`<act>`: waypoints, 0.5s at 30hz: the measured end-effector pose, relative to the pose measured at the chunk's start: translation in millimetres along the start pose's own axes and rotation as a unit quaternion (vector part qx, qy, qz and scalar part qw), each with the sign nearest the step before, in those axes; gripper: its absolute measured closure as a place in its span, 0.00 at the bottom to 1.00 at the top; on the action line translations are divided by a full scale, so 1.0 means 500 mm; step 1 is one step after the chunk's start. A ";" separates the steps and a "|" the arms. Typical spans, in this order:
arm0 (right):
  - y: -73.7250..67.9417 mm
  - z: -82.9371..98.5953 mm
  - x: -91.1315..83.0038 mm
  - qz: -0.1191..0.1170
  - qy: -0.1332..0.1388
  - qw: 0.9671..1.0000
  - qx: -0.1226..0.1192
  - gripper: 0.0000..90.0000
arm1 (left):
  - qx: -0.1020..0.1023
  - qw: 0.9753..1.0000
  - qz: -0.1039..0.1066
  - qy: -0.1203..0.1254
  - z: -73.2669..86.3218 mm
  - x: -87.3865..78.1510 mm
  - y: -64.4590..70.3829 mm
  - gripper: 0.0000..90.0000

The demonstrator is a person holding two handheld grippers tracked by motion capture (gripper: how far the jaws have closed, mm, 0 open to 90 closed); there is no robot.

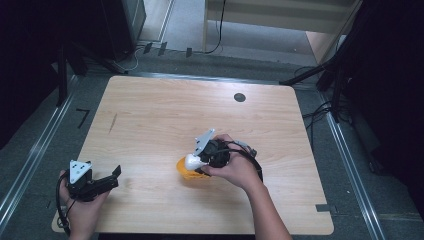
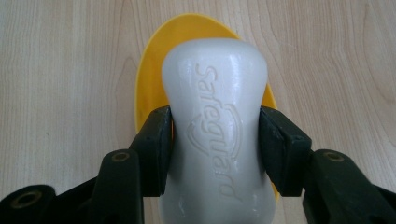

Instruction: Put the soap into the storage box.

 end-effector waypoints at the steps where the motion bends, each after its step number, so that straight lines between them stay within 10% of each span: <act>1: 0.001 0.001 0.001 0.002 0.003 1.000 0.001 0.54 | 0.000 1.000 0.000 0.000 0.000 0.000 0.000 0.00; 15: 0.011 0.029 -0.030 0.030 0.049 0.996 0.064 0.44 | 0.000 1.000 0.000 0.000 0.000 0.000 0.000 0.00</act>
Point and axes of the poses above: each handheld gripper's, and its own axes: x roughly forward along the jaws, z roughly out of its underside, y roughly to its right, the point moved 2 cm from there along x, roughly forward along the jaws, and after that the axes turned 7 degrees about z, right-handed, at the moved point
